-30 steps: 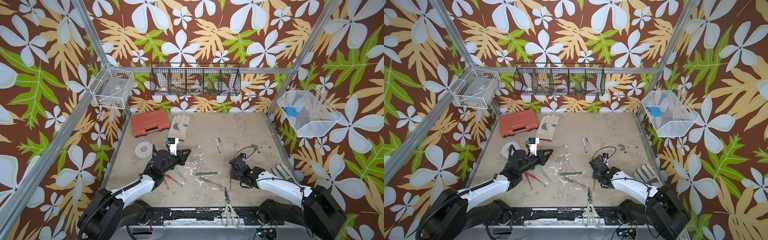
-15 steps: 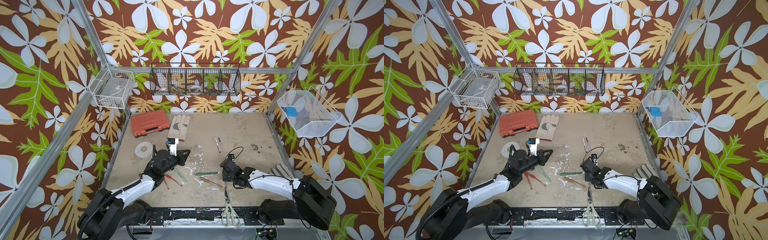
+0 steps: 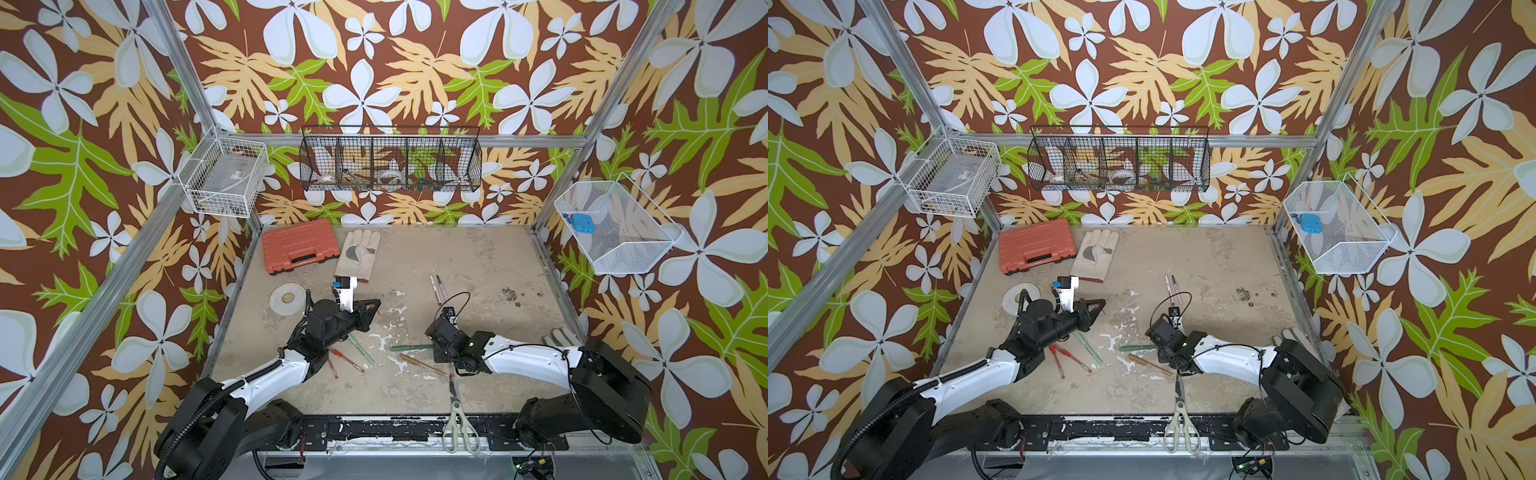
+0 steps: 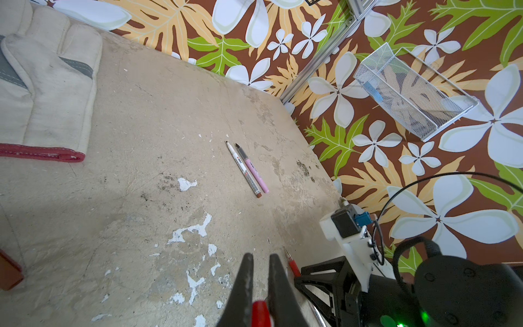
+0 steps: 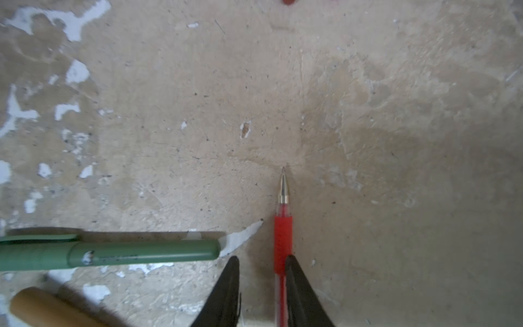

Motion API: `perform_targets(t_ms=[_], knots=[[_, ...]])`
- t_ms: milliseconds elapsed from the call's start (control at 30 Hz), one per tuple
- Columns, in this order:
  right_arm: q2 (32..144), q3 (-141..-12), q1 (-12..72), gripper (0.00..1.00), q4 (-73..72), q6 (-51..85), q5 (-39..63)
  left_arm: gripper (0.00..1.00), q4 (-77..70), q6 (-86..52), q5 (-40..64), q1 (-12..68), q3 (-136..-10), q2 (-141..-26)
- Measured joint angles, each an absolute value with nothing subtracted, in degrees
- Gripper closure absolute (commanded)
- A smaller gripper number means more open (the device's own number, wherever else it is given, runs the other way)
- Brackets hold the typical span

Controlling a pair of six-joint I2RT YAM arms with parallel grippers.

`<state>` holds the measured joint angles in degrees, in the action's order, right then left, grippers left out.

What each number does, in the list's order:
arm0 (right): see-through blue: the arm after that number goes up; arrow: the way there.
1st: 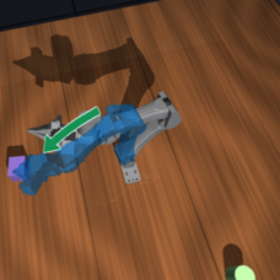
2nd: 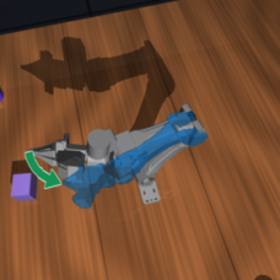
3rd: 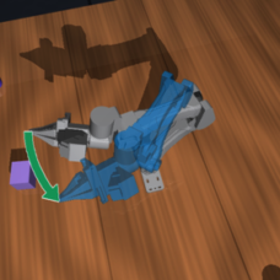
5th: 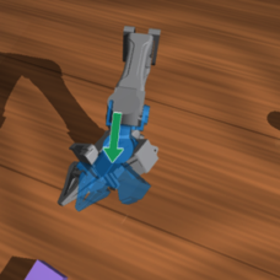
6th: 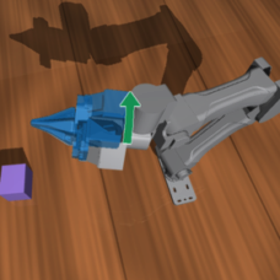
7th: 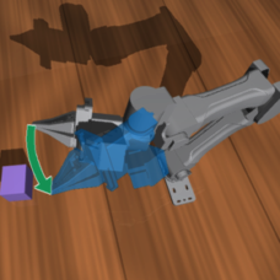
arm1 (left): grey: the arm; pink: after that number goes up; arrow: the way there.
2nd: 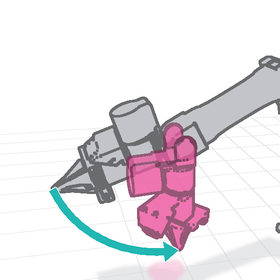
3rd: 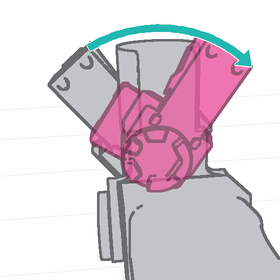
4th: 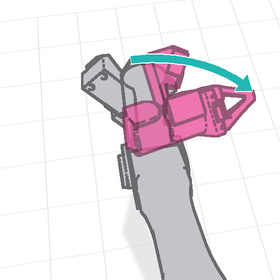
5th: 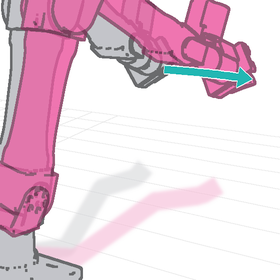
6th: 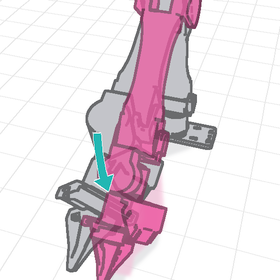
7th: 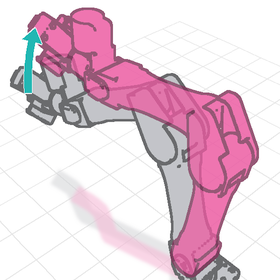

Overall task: Remove pen caps from pens
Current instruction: Pick up the pen from the bottom-center of the table.

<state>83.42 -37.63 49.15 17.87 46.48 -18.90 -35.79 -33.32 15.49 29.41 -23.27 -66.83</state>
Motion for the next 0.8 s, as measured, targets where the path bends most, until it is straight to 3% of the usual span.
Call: perform_targets(t_ms=[200,400,800], knots=[[85.32,-37.67,49.15,0.72,17.93,46.48,-20.16,1.0,-35.81,-33.32,15.46,29.41,-23.27,-66.87],[85.82,-37.45,49.17,0.82,16.1,46.5,-20.82,1.0,-35.81,-33.32,15.46,29.41,-23.27,-66.96],[84.05,-37.52,47.13,0.94,17.69,46.06,-19.84,1.0,-34.96,-33.06,14.96,29.41,-23.62,-67.09]])
